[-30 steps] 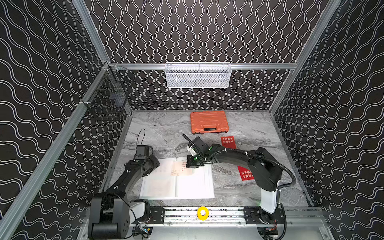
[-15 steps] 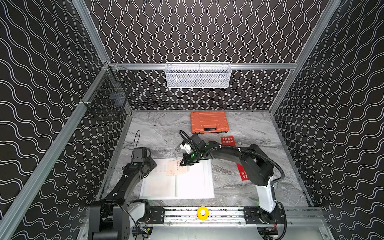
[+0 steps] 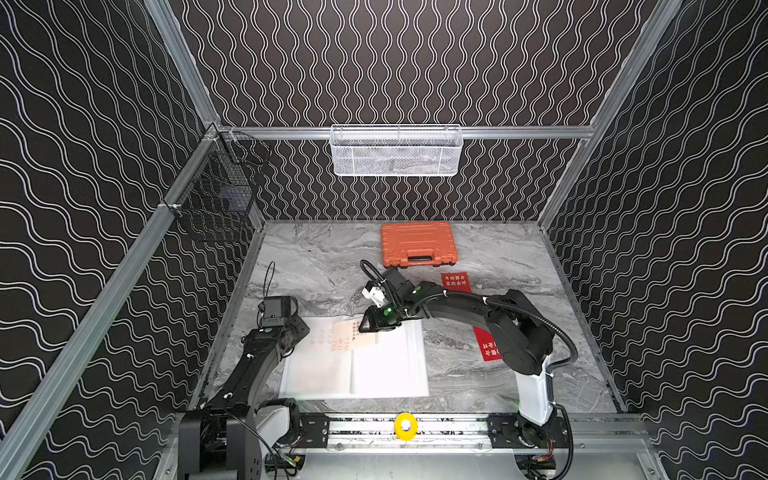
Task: Place the photos into the photo albums
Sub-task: Insert the photo into the photo album.
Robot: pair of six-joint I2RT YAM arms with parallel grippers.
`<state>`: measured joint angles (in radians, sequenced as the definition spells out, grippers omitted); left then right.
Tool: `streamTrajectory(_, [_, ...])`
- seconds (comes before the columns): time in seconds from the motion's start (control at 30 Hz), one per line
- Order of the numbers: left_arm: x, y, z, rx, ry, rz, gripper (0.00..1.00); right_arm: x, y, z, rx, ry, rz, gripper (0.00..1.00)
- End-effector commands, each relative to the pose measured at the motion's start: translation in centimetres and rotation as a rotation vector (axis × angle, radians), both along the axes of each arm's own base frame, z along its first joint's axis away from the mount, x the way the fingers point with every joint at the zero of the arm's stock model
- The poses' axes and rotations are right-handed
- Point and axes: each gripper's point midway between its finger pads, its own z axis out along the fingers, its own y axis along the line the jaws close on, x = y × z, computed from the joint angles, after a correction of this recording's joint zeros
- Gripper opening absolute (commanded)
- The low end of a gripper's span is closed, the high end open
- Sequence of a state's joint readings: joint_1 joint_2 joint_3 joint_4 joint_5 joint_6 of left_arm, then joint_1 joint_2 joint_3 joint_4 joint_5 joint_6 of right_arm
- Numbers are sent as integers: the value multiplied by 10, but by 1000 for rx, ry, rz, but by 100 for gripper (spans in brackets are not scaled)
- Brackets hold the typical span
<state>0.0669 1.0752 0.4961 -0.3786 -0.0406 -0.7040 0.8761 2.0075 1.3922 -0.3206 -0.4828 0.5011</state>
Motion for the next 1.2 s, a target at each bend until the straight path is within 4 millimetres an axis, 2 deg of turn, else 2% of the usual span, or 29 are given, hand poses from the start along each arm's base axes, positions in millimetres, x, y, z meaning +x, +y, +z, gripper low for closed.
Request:
streamTrajectory(0.0, [-4,3,-3,9,13,15,42,-2,-10,-3,-31,0,-20,42])
streamTrajectory(0.57, [-5,7,-6,5,13,35,43,-6,-17,-6,-61,11,-48,42])
streamTrajectory(0.83, [-5,5,-10,-8,22,30,43,-10,4,-5,-22,35,-27,42])
streamTrajectory(1.17, [-5,3,-12,-22,24,25,43,-6,35,-7,43,80,-16,41])
